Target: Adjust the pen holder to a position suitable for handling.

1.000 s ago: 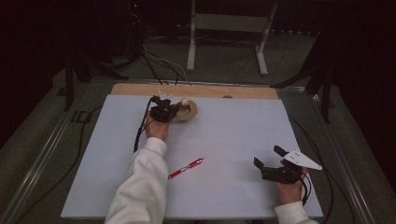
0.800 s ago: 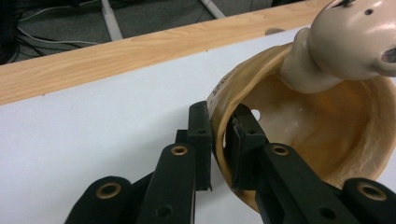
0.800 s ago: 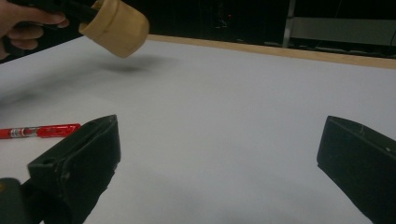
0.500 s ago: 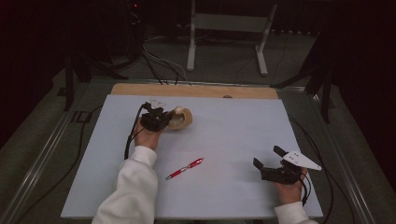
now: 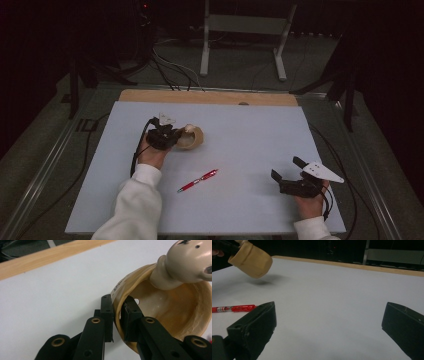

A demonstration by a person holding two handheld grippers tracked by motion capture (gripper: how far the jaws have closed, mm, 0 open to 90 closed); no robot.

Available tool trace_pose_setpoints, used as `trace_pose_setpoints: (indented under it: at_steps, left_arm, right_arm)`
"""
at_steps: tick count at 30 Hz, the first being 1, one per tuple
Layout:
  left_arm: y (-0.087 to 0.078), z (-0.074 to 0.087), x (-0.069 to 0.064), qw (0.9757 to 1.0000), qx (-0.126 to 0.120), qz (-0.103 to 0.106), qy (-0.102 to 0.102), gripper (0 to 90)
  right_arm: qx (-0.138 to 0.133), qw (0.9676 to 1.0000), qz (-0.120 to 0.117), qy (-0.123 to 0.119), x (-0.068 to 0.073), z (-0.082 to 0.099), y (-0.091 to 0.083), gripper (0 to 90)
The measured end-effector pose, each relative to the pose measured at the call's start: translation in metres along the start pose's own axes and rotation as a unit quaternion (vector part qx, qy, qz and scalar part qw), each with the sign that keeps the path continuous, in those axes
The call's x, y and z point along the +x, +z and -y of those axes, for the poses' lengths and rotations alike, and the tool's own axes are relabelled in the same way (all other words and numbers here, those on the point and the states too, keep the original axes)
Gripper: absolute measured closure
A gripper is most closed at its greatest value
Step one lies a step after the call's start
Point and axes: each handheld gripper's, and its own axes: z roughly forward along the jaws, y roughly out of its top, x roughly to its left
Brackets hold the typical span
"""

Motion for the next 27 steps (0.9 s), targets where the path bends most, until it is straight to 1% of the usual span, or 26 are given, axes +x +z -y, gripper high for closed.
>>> trace_pose_setpoints:
  at_steps: [2, 5, 8, 11, 16, 22, 23, 25, 27]
  left_arm:
    - [0.001, 0.002, 0.0, 0.9999, 0.013, 0.0, 0.004, 81.5]
    - [0.002, 0.005, -0.001, 0.9994, 0.031, -0.003, 0.015, 81.5]
    - [0.002, 0.007, -0.001, 0.999, 0.042, 0.0, 0.015, 81.4]
    - [0.003, 0.007, -0.003, 0.9983, 0.054, 0.004, 0.023, 81.5]
    - [0.006, 0.005, -0.005, 0.9974, 0.064, 0.011, 0.032, 81.4]
    - [0.01, 0.006, -0.003, 0.9977, 0.058, 0.016, 0.03, 81.0]
    - [0.011, 0.006, -0.002, 0.998, 0.055, 0.017, 0.027, 80.9]
    - [0.013, 0.007, 0.001, 0.9986, 0.042, 0.029, 0.012, 80.1]
    - [0.017, 0.006, 0.002, 0.9989, 0.039, 0.025, 0.013, 79.9]
  right_arm:
    - [0.0, 1.0, 0.0, 0.0, 0.0, 0.0, 0.0, 0.0]
    - [0.001, 1.0, 0.0, -0.001, 0.0, 0.0, 0.0, 0.0]
    - [0.002, 1.0, 0.001, -0.001, 0.0, 0.0, 0.0, 0.0]
    - [0.002, 1.0, 0.001, -0.001, 0.0, 0.0, 0.0, 0.0]
    - [0.002, 1.0, 0.001, -0.001, 0.0, 0.0, 0.0, 0.0]
    - [0.002, 1.0, 0.001, -0.001, 0.0, 0.0, 0.0, 0.0]
    - [0.002, 1.0, 0.001, -0.001, 0.0, 0.0, 0.0, 0.0]
    - [0.002, 1.0, 0.001, -0.001, 0.0, 0.0, 0.0, 0.0]
    - [0.002, 1.0, 0.001, -0.002, 0.0, 0.0, 0.0, 0.0]
